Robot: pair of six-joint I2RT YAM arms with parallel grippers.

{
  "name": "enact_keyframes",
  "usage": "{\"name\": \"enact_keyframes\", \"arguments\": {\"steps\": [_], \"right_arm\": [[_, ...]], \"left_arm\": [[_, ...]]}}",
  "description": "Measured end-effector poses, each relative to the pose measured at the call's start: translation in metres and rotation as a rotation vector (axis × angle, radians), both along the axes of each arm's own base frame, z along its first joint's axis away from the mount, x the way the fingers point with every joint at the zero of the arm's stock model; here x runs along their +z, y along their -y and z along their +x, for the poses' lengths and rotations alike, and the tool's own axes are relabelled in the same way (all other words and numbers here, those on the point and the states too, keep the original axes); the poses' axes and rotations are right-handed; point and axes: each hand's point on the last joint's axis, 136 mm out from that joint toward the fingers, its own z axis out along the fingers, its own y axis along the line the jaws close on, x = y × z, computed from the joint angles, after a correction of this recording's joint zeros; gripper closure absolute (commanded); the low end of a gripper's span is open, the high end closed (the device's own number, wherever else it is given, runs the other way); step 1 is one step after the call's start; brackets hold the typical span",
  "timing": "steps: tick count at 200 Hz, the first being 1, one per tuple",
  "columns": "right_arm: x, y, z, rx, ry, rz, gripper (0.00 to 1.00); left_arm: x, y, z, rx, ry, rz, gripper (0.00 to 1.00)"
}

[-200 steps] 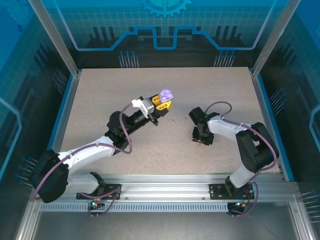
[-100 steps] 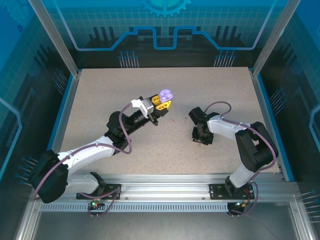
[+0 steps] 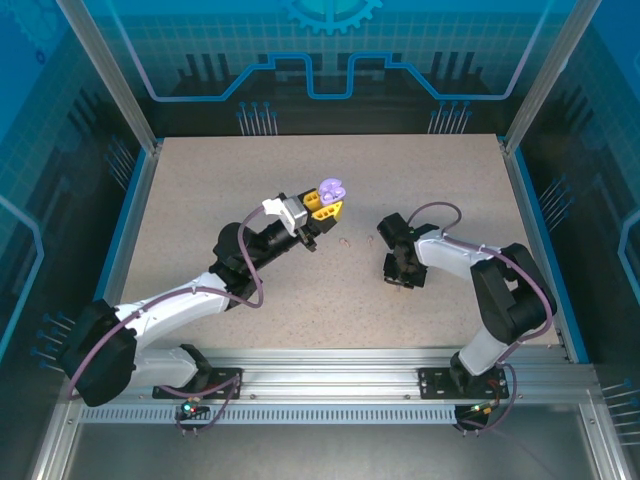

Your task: Insert wireless bluetooth earbuds into charging case

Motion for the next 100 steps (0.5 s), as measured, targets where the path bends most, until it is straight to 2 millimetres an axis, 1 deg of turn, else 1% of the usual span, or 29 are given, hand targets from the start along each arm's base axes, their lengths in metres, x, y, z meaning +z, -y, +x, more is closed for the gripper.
{"name": "enact_keyframes", "arguments": {"steps": [26,65,84,100], "right_arm": [[0.009,0.002,0.003,0.015,0.042,0.005,0.82],[0.036,-0.001,0.014,0.041,0.148,0.042,0.82],[0.053,-0.003,0.017,0.055,0.203,0.064,0.82],[0.074,-0.004,0.02,0.07,0.27,0.091,0.82]], "left_arm": [[0.0,0.0,0.0,0.0,0.0,0.0,1.0],[0.0,0.0,0.0,0.0,0.0,0.0,1.0],[-0.001,0.0,0.0,0.0,-0.003,0.002,1.0],[-0.001,0.001,0.0,-0.001,-0.004,0.004,1.0]]}}
